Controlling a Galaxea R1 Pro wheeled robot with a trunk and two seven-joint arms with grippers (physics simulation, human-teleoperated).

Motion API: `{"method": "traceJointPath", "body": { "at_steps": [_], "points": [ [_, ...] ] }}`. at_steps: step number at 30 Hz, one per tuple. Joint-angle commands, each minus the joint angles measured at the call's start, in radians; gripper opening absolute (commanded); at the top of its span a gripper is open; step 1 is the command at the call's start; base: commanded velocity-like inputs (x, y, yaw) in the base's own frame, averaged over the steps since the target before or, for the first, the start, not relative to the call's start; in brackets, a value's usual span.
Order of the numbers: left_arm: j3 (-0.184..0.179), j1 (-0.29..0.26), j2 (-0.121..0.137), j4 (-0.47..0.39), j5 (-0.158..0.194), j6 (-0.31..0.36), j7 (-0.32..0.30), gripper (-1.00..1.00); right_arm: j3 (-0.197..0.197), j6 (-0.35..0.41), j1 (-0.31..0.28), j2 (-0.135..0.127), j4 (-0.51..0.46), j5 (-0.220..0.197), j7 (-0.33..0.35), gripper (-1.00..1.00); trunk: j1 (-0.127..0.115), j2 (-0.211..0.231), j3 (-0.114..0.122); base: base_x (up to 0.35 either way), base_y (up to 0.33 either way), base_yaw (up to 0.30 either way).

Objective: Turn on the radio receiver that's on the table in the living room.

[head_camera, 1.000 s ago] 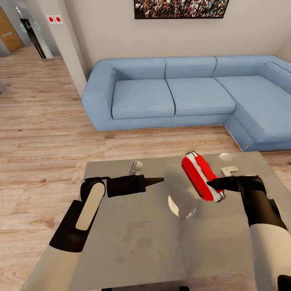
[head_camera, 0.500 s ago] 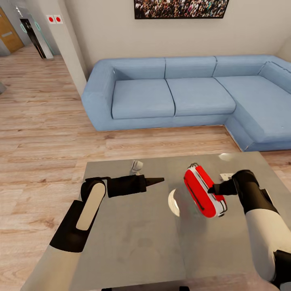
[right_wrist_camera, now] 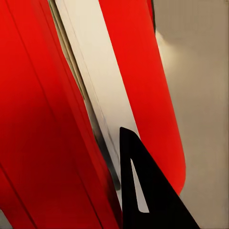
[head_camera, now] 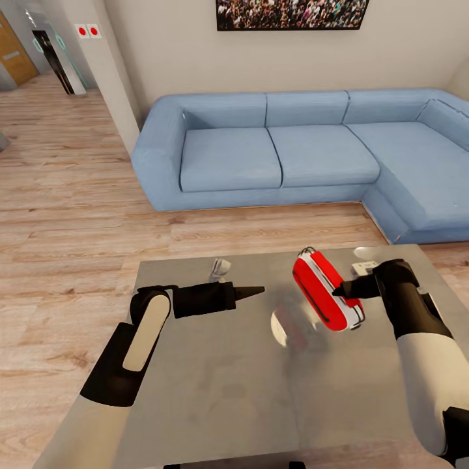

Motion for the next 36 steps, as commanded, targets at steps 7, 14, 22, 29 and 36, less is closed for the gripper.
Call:
{"method": "traceJointPath", "body": {
  "at_steps": [7, 14, 22, 29, 36],
  "points": [
    [0.0, 0.0, -0.001, 0.0, 0.0, 0.0, 0.0, -1.0, 0.017, -0.001, 0.0, -0.008, -0.006, 0.005, 0.059, -1.0, 0.0, 0.0, 0.0, 0.0, 0.0, 0.0],
    [0.002, 0.008, 0.008, 0.017, -0.002, 0.002, 0.005, -1.0, 0.033, 0.005, -0.014, -0.01, 0.011, 0.018, 0.096, -1.0, 0.0, 0.0, 0.0, 0.0, 0.0, 0.0],
    [-0.011, 0.02, 0.022, 0.057, -0.006, 0.0, 0.004, -1.0, 0.032, 0.004, 0.004, 0.002, 0.048, 0.015, 0.097, -1.0, 0.0, 0.0, 0.0, 0.0, 0.0, 0.0],
    [-0.02, 0.024, 0.026, 0.097, -0.008, 0.0, -0.001, -1.0, 0.03, 0.004, 0.042, 0.005, 0.02, 0.017, 0.095, -1.0, 0.0, 0.0, 0.0, 0.0, 0.0, 0.0],
    [-0.021, 0.025, 0.026, 0.136, -0.008, 0.0, -0.001, -1.0, 0.03, 0.003, 0.044, 0.007, -0.02, 0.017, 0.088, -1.0, 0.0, 0.0, 0.0, 0.0, 0.0, 0.0]
  ]
}}
